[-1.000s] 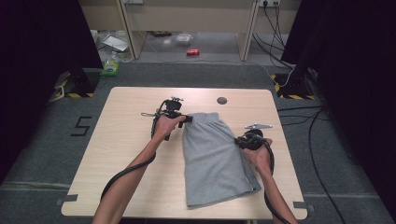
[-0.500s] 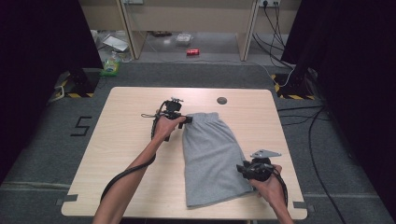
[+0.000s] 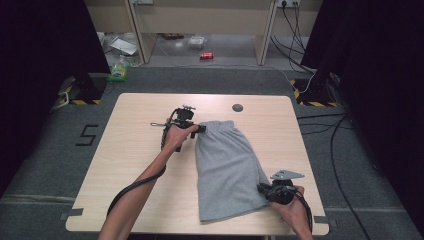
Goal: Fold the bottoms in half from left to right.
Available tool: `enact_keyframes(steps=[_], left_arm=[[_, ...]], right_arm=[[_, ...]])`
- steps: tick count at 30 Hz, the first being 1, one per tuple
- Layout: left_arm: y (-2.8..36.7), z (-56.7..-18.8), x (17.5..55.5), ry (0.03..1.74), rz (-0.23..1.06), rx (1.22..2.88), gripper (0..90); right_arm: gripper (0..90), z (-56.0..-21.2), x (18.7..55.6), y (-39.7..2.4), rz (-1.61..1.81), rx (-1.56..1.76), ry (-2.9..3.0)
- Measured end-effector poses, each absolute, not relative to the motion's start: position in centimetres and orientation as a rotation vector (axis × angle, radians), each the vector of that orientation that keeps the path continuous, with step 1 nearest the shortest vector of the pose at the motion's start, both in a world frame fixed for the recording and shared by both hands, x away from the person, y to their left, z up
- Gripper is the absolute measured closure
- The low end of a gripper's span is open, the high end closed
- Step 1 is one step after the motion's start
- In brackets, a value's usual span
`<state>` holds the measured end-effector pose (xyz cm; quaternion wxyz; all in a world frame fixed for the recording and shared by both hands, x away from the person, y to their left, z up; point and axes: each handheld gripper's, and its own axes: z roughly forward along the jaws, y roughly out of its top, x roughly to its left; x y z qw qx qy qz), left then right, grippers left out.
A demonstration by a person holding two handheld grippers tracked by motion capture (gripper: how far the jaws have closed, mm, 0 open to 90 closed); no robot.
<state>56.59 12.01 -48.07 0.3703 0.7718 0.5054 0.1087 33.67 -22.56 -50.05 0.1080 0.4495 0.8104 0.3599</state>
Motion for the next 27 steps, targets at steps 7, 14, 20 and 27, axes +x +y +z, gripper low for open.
enact_keyframes(steps=[7, 14, 20, 27], left_arm=[[12.0, -48.2, 56.6, 1.297, 0.275, 1.98, 33.9], [11.7, -48.5, 56.7, 1.304, 0.286, 1.96, 33.4], [11.8, -48.5, 56.9, 1.324, 0.279, 1.927, 32.0], [11.8, -48.5, 56.7, 1.321, 0.284, 1.931, 31.2]], right_arm=[[87.2, -47.1, 33.4, -24.5, 1.102, 1.284, 2.281], [82.8, -50.0, 33.8, -25.6, 1.011, 1.385, 2.36], [63.0, -49.1, 32.9, -26.0, 0.996, 1.378, 2.277], [59.5, -50.1, 32.6, -26.1, 0.959, 1.403, 2.295]])
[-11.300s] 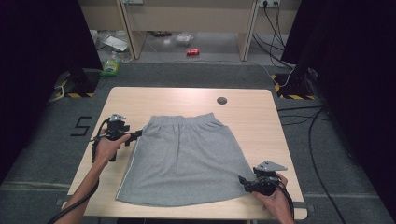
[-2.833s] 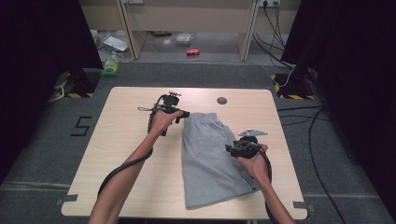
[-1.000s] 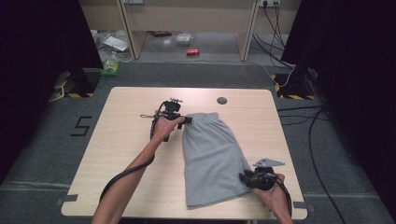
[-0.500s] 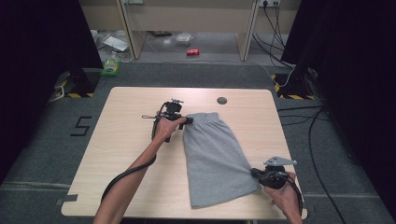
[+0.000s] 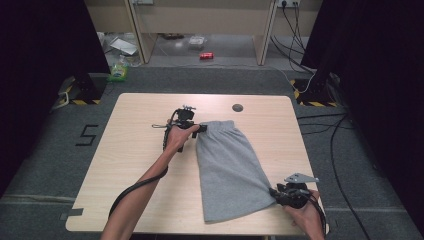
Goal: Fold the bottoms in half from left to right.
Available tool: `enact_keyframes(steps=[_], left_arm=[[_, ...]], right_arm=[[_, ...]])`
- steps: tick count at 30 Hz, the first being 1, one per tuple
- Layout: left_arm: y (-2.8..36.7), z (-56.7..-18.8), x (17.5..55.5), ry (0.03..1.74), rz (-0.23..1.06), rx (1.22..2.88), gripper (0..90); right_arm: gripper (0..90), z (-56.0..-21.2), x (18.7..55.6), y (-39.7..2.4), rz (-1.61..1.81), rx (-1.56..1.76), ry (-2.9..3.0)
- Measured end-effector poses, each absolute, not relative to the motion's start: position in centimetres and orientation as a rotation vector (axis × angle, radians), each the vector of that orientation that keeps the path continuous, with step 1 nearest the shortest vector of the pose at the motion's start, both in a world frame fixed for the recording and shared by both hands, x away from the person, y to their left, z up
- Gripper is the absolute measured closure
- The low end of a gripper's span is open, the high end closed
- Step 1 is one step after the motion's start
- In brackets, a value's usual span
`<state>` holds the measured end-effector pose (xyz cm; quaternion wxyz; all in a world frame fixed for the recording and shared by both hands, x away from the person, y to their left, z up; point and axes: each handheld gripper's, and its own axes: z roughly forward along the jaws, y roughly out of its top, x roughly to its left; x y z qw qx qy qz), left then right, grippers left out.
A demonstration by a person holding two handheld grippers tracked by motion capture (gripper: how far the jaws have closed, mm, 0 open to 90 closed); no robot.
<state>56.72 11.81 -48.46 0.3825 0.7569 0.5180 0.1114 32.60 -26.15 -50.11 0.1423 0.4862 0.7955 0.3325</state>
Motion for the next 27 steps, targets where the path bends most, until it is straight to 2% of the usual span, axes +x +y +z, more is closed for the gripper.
enact_keyframes(steps=[6, 10, 12, 17, 21, 27], left_arm=[[11.9, -48.6, 56.7, 1.331, 0.278, 1.928, 30.7], [11.6, -49.0, 56.9, 1.349, 0.266, 1.92, 31.9], [11.4, -49.2, 57.0, 1.35, 0.26, 1.929, 34.9], [10.7, -49.9, 57.5, 1.341, 0.248, 1.92, 51.3], [10.3, -49.9, 58.1, 1.324, 0.305, 1.928, 56.3], [9.9, -49.8, 58.3, 1.29, 0.358, 1.948, 57.2]], right_arm=[[50.9, -49.0, 32.2, -25.3, 0.899, 1.341, 2.271], [47.4, -47.3, 31.4, -22.7, 1.11, 1.286, 2.261], [45.1, -47.0, 31.0, -20.9, 1.19, 1.236, 2.271], [41.9, -47.6, 30.5, -16.6, 1.225, 1.142, 2.342], [42.2, -48.2, 29.9, -14.1, 1.252, 1.077, 2.425], [42.8, -49.0, 28.3, -9.6, 1.289, 0.925, 2.561]])
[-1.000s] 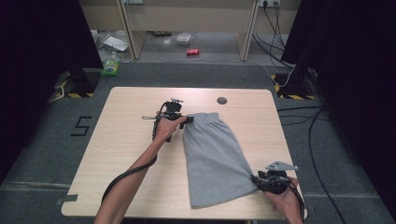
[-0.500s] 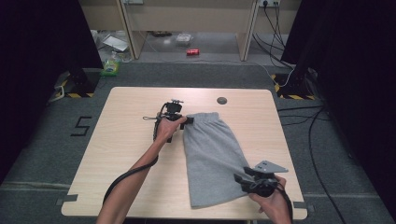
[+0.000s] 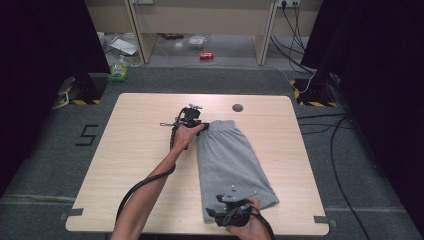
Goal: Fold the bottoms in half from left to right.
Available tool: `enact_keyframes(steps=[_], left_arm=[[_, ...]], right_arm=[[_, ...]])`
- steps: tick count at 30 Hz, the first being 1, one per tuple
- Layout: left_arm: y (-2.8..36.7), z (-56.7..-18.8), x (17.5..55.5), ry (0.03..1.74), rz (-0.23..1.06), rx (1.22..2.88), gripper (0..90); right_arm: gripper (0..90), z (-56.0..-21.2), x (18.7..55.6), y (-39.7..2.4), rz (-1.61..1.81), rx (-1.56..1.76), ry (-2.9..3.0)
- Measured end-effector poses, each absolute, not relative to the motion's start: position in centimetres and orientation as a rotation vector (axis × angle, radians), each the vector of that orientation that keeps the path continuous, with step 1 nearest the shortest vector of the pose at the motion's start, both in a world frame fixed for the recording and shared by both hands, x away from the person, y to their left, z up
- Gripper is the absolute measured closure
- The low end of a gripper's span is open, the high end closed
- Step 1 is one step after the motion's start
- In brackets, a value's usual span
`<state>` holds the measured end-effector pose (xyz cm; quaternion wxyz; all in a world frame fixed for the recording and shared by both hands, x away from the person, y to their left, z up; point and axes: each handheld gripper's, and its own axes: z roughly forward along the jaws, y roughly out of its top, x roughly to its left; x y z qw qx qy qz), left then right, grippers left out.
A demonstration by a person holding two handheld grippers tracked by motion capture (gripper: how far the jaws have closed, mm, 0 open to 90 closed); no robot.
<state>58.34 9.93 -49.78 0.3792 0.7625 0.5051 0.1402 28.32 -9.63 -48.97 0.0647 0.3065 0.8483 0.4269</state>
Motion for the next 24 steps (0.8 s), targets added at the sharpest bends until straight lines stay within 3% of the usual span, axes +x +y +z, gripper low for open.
enact_keyframes(steps=[3, 9, 16, 21, 24], left_arm=[[10.4, -49.8, 58.2, 1.301, 0.334, 1.914, 54.7], [11.5, -49.0, 57.8, 1.31, 0.3, 1.911, 40.2], [11.9, -48.6, 57.1, 1.287, 0.271, 1.929, 38.9], [11.1, -49.6, 57.5, 1.291, 0.241, 1.925, 52.5], [10.5, -49.8, 57.7, 1.279, 0.301, 1.933, 59.3]], right_arm=[[43.0, -49.4, 27.7, -7.9, 1.268, 0.86, 2.609], [42.6, -50.0, 27.1, -6.9, 1.209, 0.829, 2.616], [40.3, -51.0, 26.6, -6.4, 1.086, 0.809, 2.623], [59.8, -50.9, 26.7, -6.5, 1.044, 0.762, 2.595], [75.1, -50.8, 27.1, -6.7, 1.031, 0.753, 2.59]])
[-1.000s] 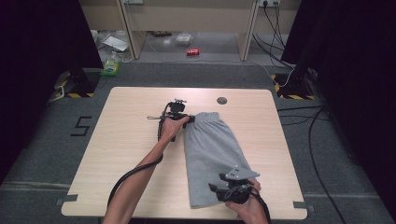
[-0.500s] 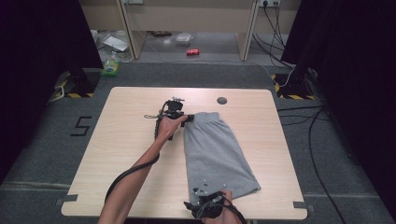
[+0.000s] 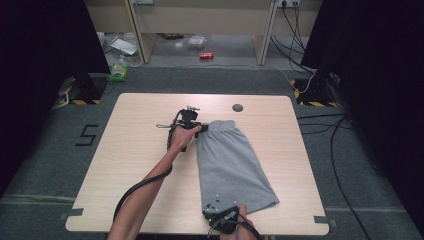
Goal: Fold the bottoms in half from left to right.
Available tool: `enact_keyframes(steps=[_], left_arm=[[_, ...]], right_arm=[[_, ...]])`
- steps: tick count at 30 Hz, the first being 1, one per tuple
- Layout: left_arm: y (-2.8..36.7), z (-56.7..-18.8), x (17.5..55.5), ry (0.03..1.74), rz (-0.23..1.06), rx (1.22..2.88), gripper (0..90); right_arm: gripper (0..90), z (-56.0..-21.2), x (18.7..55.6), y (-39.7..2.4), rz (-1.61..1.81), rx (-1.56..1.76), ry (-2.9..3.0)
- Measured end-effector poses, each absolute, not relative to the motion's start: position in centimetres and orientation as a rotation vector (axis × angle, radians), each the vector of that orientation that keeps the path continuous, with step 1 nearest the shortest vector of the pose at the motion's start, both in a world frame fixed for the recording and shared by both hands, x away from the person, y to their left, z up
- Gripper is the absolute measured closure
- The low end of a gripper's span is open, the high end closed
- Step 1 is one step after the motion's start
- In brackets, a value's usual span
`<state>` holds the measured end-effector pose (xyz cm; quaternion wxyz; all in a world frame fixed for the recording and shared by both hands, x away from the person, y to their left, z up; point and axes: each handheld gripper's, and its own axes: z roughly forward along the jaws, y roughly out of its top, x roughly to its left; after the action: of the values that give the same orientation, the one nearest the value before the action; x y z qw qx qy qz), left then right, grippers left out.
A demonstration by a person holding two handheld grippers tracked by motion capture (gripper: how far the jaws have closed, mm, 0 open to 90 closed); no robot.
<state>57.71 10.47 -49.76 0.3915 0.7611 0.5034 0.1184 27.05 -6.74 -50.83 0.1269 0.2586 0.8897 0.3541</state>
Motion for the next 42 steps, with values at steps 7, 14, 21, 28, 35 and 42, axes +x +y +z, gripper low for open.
enact_keyframes(steps=[7, 14, 21, 28, 35, 42], left_arm=[[10.3, -49.7, 57.8, 1.231, 0.368, 1.949, 70.5], [11.2, -49.4, 57.6, 1.182, 0.407, 1.993, 74.6], [13.0, -49.1, 57.3, 1.174, 0.42, 2.013, 75.0], [15.2, -48.9, 57.0, 1.188, 0.415, 2.015, 74.8], [15.8, -49.1, 56.9, 1.224, 0.366, 1.955, 58.6], [16.4, -48.7, 56.7, 1.253, 0.342, 1.914, 49.2]], right_arm=[[82.3, -50.7, 27.5, -5.7, 1.069, 0.717, 2.635], [82.4, -50.2, 27.6, -2.6, 1.141, 0.668, 2.668], [82.5, -50.0, 27.7, 0.5, 1.207, 0.622, 2.705], [82.3, -50.0, 27.9, 3.2, 1.257, 0.586, 2.725], [59.0, -49.6, 28.4, 2.7, 1.359, 0.642, 2.696], [52.4, -47.4, 30.8, -0.5, 1.377, 0.705, 2.561]])
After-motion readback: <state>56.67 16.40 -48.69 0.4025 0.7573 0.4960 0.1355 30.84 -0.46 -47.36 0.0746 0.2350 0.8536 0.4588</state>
